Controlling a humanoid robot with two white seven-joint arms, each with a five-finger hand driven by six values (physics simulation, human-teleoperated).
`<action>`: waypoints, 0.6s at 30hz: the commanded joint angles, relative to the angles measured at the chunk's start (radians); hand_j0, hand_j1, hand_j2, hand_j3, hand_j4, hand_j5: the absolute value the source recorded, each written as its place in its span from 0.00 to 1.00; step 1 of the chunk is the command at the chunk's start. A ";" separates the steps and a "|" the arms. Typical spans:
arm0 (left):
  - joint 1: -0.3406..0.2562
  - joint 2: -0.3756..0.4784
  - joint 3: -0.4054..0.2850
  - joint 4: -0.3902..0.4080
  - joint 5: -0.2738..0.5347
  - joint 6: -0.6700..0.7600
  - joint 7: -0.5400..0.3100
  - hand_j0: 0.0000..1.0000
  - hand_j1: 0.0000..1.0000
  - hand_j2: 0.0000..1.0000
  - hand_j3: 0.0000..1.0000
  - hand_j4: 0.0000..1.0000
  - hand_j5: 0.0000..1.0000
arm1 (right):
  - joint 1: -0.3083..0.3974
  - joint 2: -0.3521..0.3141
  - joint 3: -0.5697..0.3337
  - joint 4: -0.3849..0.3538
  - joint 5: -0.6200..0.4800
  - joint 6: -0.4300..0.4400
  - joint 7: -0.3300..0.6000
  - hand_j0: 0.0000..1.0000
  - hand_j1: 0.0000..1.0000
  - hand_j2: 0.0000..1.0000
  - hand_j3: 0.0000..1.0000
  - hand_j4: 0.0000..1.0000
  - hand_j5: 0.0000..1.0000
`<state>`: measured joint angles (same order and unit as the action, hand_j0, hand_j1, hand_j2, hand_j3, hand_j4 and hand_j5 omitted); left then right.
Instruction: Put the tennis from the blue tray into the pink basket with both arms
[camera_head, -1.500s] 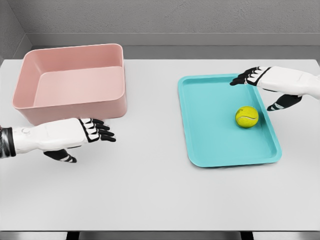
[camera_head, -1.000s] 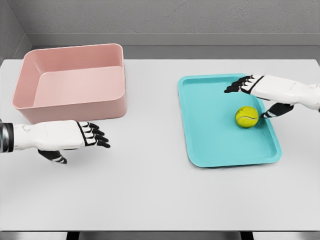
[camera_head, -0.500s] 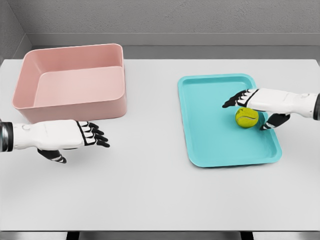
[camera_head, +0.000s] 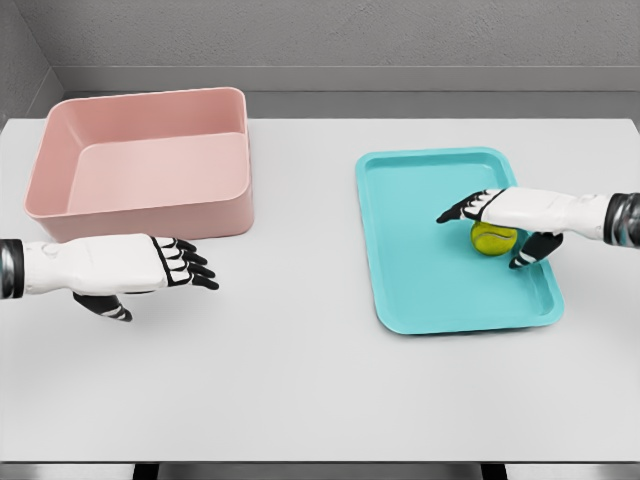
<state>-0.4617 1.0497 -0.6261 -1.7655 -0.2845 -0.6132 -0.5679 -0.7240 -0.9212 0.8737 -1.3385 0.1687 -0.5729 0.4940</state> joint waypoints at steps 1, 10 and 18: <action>0.000 0.001 0.000 0.000 0.005 0.002 0.000 1.00 1.00 1.00 1.00 1.00 1.00 | 0.000 0.008 0.001 0.015 -0.005 0.002 0.003 1.00 1.00 1.00 1.00 1.00 1.00; -0.002 0.001 0.000 0.000 0.005 0.002 0.000 1.00 1.00 1.00 1.00 1.00 1.00 | -0.015 0.050 0.001 0.098 0.012 0.002 0.014 1.00 1.00 1.00 1.00 1.00 1.00; -0.008 0.006 0.000 0.000 0.007 0.002 0.000 1.00 1.00 1.00 1.00 1.00 1.00 | -0.018 0.065 0.001 0.139 0.020 0.002 0.014 1.00 1.00 1.00 1.00 1.00 1.00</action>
<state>-0.4694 1.0539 -0.6261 -1.7653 -0.2843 -0.6132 -0.5679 -0.7424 -0.8602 0.8753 -1.2122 0.1937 -0.5727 0.5081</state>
